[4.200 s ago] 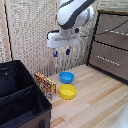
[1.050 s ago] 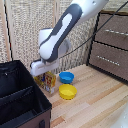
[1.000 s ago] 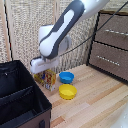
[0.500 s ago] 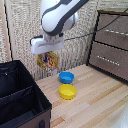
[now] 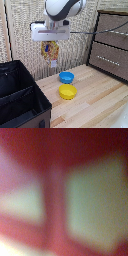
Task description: Kindly direct your grabber toward the cereal bar. Delicately grip the cereal bar using your grabber. Transport the clutched cereal bar to the rear part of the organizer. Set the cereal bar down and place it in the rear section of the organizer.
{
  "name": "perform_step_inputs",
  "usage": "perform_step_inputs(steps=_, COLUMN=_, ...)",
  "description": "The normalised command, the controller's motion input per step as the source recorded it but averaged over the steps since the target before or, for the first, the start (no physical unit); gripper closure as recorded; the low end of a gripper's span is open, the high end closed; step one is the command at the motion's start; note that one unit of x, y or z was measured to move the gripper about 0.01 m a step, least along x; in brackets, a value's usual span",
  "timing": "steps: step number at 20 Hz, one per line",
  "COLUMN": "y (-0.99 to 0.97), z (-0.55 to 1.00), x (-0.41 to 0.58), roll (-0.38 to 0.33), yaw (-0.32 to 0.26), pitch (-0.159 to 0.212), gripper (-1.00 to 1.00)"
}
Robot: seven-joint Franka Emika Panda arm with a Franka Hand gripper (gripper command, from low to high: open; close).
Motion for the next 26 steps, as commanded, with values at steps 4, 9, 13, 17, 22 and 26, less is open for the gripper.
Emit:
perform_step_inputs(steps=4, y=0.1, z=0.44, x=-0.037, roll=0.103, yaw=-0.274, pitch=0.0, gripper=1.0)
perform_step_inputs(steps=9, y=0.15, z=0.23, x=-0.113, roll=0.103, yaw=-0.195, pitch=0.084, gripper=1.0)
perform_step_inputs(steps=13, y=0.23, z=0.15, x=-0.102, roll=0.129, yaw=-0.136, pitch=0.138, gripper=1.0)
perform_step_inputs(steps=17, y=0.25, z=0.12, x=-0.105, roll=0.12, yaw=-0.121, pitch=0.159, gripper=1.0)
perform_step_inputs(steps=22, y=0.31, z=0.25, x=-0.03, roll=0.094, yaw=-0.115, pitch=0.149, gripper=1.0)
perform_step_inputs(steps=26, y=0.25, z=0.54, x=0.0, roll=0.105, yaw=-0.209, pitch=0.015, gripper=1.0)
